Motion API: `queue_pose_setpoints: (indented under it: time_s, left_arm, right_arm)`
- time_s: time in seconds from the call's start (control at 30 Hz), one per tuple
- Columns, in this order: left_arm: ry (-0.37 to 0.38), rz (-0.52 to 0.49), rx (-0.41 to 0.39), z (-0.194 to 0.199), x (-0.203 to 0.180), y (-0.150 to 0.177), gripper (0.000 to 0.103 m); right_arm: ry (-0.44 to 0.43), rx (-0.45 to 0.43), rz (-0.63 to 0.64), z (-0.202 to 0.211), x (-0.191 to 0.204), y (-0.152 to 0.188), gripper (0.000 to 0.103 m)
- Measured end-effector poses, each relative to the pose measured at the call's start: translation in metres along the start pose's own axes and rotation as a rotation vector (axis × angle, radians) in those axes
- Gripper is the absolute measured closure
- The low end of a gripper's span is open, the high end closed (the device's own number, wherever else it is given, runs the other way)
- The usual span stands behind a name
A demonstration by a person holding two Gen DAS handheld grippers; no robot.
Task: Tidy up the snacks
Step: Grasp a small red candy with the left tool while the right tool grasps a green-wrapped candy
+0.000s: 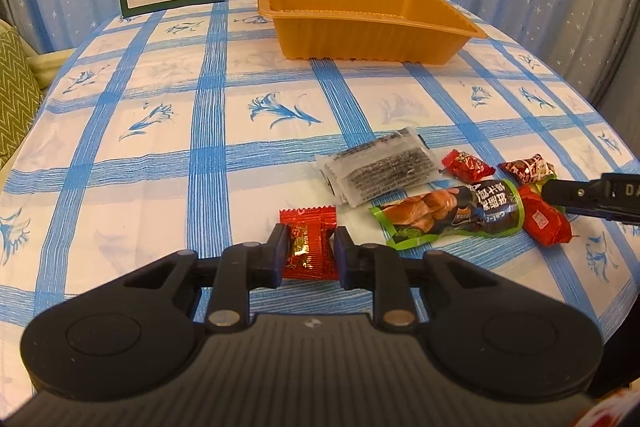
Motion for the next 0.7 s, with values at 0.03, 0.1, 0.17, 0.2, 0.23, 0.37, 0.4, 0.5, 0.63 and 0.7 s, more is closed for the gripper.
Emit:
queue_pose_setpoints:
  time_s: [0.03,0.1,0.17,0.2,0.23,0.37,0.4,0.5,0.63,0.7]
  left_arm:
    - [-0.002,-0.001,-0.001,0.0,0.0,0.0,0.081]
    - [-0.005,-0.003,-0.002,0.0,-0.001,0.0,0.081]
    - [-0.003,0.0,-0.002,0.0,-0.001,0.0,0.081]
    - [-0.002,0.003,-0.002,0.0,-0.001,0.0,0.081]
    - [-0.001,0.005,-0.003,0.0,-0.001,0.0,0.081]
    - [-0.002,0.005,-0.003,0.0,0.0,0.0,0.081]
    - [-0.002,0.005,-0.003,0.0,0.0,0.001,0.081]
    - [-0.008,-0.001,-0.002,0.0,-0.001,0.0,0.081]
    - [-0.017,-0.006,0.0,0.001,-0.003,0.001,0.081]
    - [-0.022,-0.003,-0.001,0.002,-0.004,0.002,0.082]
  right_arm:
    - [0.006,-0.002,0.004,-0.002,0.001,-0.001,0.056]
    - [0.03,-0.011,0.043,-0.005,0.005,-0.001,0.056]
    - [0.046,-0.017,0.079,-0.006,0.008,-0.001,0.069]
    - [0.054,-0.018,0.093,-0.005,0.009,0.0,0.072]
    - [0.062,-0.017,0.1,-0.005,0.01,0.0,0.076]
    - [0.095,0.002,0.133,-0.006,0.007,0.003,0.081]
    - [0.11,0.006,0.164,-0.005,0.009,0.005,0.081]
    - [0.147,0.006,0.268,-0.006,0.014,0.012,0.081]
    - [0.167,0.003,0.32,-0.008,0.017,0.015,0.082]
    - [0.165,-0.015,0.315,-0.005,0.016,0.014,0.082]
Point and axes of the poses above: each gripper's, at about its wrist camera, not at the fingertips, and z roughly against the way its jaws point, x to its left, y to its underside, the point moved 4 cm from there along -z, roughly the way its jaws point, and after that the axes turned 4 degrees about x, right-handed, at the moved point
